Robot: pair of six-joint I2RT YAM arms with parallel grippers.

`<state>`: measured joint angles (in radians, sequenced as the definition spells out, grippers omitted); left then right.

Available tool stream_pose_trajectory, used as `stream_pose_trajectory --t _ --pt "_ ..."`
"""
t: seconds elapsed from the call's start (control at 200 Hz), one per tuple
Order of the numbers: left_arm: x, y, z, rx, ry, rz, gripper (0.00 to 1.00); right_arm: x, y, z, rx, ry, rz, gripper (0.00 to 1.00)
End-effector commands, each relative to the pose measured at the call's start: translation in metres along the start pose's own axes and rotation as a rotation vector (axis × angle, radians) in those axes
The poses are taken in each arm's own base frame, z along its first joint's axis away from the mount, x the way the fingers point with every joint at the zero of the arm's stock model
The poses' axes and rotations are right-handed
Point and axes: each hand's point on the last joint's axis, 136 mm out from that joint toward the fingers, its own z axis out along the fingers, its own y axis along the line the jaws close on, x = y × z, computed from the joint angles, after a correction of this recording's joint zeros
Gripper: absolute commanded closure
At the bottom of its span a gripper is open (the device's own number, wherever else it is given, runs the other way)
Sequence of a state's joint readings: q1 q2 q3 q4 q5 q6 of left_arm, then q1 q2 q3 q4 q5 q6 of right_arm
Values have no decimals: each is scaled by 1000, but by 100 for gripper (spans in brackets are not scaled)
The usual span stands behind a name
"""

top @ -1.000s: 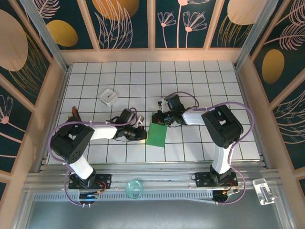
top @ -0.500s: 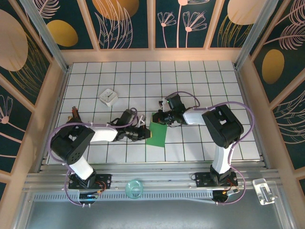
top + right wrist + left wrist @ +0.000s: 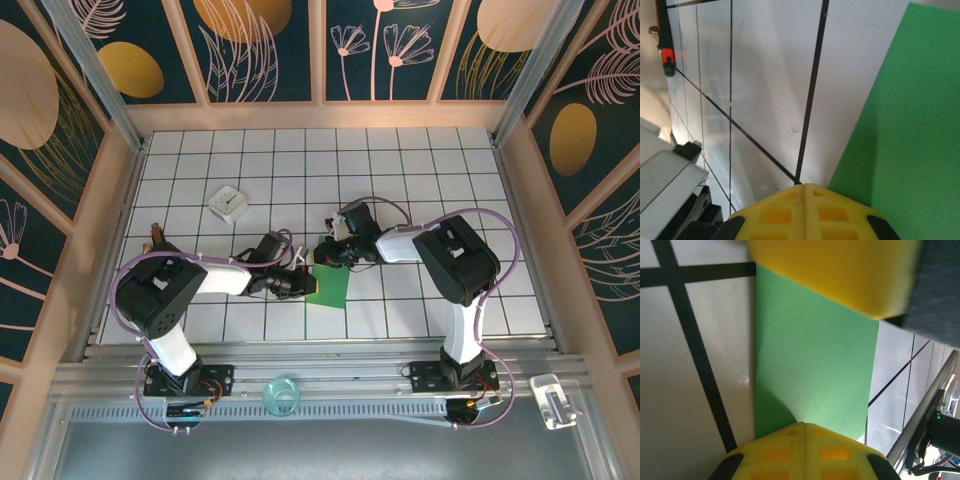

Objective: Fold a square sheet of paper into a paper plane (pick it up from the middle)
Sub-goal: First fold in half a square sheet of paper at the center of the table.

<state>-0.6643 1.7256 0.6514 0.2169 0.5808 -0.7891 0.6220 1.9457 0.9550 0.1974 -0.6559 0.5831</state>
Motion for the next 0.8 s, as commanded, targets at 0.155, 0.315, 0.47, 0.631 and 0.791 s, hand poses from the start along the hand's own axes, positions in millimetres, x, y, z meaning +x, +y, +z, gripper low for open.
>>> stream_pose_trajectory --t 0.155,0.315,0.47,0.631,0.791 --pt "37 69 6 -263 124 -20 100 -16 -28 7 113 1 14 100" --pt "54 86 6 -312 177 -16 100 -31 -46 6 172 -23 33 100" --pt "62 93 6 -343 205 -4 100 -48 -55 6 199 -49 50 100" --pt "64 94 5 -358 213 6 100 -71 -66 1 225 -91 69 100" --pt "65 94 4 -362 216 8 100 -96 -77 -7 245 -143 88 100"
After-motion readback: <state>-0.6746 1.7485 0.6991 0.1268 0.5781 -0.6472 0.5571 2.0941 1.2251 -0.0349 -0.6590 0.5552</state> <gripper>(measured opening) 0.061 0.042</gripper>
